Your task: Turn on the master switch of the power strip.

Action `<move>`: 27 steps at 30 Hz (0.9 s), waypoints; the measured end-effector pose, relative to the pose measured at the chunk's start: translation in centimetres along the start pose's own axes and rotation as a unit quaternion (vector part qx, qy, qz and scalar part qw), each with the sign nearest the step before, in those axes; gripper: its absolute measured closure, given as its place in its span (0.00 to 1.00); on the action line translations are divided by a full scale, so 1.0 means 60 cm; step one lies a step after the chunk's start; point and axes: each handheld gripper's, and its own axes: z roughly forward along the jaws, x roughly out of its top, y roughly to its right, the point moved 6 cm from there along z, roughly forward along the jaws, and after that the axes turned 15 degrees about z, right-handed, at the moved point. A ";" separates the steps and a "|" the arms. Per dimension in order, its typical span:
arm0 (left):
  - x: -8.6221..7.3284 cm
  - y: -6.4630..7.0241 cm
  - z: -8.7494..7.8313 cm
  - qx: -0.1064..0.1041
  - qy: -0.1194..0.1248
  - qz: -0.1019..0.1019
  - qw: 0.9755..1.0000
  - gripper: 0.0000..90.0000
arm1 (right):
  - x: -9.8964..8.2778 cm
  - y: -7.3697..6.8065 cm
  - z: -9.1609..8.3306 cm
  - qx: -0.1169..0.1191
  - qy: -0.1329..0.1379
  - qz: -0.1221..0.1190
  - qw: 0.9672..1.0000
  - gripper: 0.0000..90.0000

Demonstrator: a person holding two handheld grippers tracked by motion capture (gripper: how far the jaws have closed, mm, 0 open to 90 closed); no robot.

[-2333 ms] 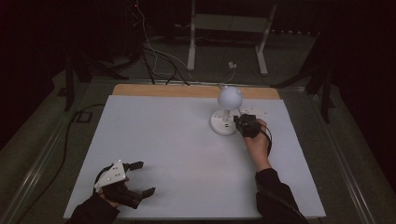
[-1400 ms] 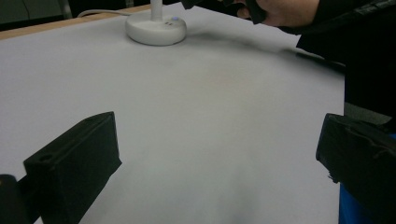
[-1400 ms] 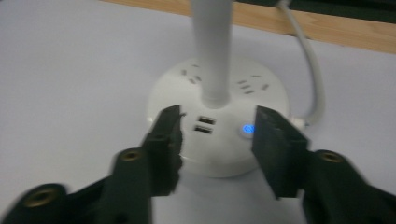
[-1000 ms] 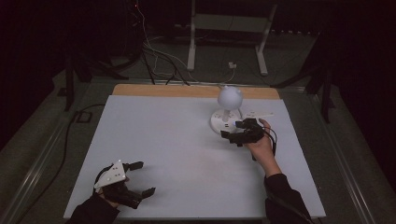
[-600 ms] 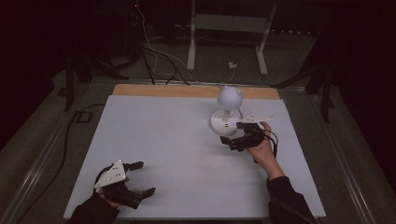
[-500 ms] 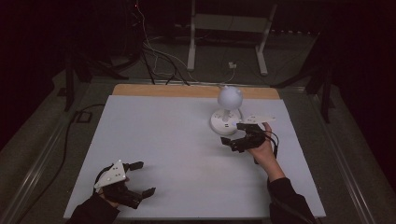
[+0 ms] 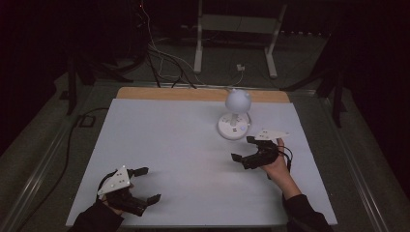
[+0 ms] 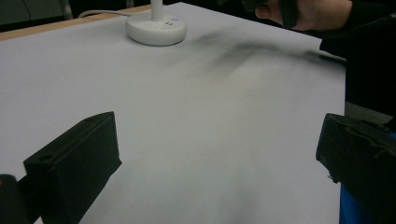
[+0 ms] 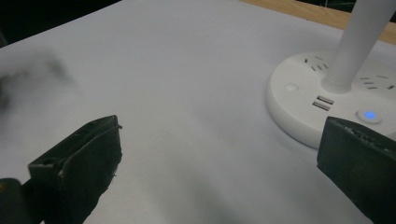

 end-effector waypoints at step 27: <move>0.000 0.001 0.001 -0.002 -0.001 0.000 1.000 0.00 | -0.103 0.013 -0.081 -0.012 0.004 -0.011 1.000 0.00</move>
